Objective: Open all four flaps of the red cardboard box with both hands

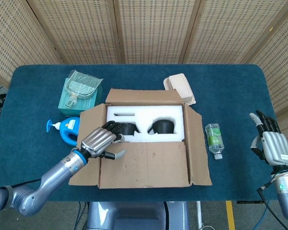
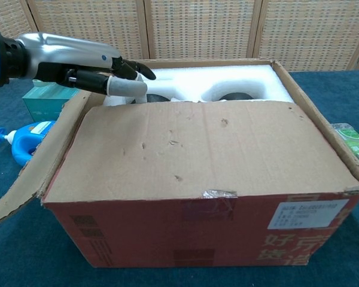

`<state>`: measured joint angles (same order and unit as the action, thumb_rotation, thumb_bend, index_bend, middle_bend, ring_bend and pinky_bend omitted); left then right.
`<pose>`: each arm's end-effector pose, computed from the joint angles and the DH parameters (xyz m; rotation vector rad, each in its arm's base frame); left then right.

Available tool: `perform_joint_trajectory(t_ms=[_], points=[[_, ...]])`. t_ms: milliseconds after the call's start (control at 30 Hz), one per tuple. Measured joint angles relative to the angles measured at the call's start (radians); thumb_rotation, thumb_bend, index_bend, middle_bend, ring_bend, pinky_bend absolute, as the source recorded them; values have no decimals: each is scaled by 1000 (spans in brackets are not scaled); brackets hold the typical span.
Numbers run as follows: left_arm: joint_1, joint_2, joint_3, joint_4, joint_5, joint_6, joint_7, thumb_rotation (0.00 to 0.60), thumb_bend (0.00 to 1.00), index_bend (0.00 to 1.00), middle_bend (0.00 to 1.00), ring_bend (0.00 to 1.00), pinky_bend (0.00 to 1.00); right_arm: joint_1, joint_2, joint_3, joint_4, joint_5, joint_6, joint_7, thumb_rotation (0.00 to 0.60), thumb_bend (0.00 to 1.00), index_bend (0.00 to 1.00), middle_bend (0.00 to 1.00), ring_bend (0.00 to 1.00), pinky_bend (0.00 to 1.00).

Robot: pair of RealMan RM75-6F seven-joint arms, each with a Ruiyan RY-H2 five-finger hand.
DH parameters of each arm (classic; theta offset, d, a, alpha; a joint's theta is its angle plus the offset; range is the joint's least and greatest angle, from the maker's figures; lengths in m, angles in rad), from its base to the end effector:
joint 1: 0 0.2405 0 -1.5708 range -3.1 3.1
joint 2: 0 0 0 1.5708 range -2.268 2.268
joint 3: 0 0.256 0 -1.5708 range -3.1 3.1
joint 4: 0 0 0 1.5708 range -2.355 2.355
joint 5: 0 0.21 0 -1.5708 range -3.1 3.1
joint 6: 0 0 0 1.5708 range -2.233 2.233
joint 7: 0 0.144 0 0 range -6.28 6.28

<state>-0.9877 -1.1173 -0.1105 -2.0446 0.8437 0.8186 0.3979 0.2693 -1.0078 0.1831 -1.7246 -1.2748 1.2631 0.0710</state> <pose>-0.0658 0.3029 0.0524 -2.1731 -1.0467 -0.8393 -0.2801 -0.2597 0.1842 1.3326 -1.0298 0.9829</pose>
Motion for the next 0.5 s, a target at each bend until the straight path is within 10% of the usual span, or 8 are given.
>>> perform_joint_trajectory(t_ms=[500], points=[[84, 163, -109, -94, 149, -74, -374, 79, 378, 385, 0, 0, 0, 5, 0, 6, -13, -1, 3, -16, 600, 981, 0, 5, 0, 0]])
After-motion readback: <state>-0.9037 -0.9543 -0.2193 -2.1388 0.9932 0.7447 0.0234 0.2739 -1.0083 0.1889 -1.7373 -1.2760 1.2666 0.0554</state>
